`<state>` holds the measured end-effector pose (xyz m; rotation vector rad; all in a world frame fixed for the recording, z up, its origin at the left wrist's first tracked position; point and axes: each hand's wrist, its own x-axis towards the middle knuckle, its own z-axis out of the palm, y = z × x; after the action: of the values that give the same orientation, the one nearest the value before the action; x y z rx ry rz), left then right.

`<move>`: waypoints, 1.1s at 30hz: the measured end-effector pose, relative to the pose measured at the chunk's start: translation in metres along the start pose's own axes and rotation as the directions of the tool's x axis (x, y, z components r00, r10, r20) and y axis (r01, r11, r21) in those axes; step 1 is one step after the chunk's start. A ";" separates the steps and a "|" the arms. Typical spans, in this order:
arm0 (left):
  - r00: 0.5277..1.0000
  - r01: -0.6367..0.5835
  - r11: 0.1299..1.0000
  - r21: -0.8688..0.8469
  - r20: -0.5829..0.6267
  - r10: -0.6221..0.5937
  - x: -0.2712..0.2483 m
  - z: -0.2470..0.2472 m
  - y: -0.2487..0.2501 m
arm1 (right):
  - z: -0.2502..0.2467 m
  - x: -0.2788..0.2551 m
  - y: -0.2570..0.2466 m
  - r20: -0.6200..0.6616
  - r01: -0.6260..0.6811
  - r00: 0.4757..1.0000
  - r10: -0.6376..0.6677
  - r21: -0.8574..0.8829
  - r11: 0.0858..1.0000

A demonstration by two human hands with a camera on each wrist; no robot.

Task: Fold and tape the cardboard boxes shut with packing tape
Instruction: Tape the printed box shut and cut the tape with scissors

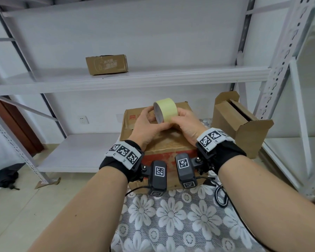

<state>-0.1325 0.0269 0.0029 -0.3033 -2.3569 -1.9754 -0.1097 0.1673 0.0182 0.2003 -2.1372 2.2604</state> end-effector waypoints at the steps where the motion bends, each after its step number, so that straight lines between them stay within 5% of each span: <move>1: 1.000 0.002 1.000 0.003 -0.002 -0.002 -0.001 0.000 0.001 | 0.000 0.000 -0.001 -0.007 -0.002 1.000 0.002 0.026 1.000; 24: 0.999 -0.036 0.999 -0.014 0.039 0.037 -0.001 0.000 0.000 | -0.002 0.010 0.004 -0.114 -0.047 0.992 0.049 0.023 0.999; 33: 0.997 -0.059 0.998 0.009 0.051 0.059 -0.002 0.002 0.000 | -0.003 0.008 0.008 -0.048 0.029 0.999 -0.026 0.063 0.998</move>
<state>-0.1307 0.0282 0.0022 -0.4226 -2.3584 -1.9515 -0.1191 0.1692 0.0113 0.1743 -2.0296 2.2955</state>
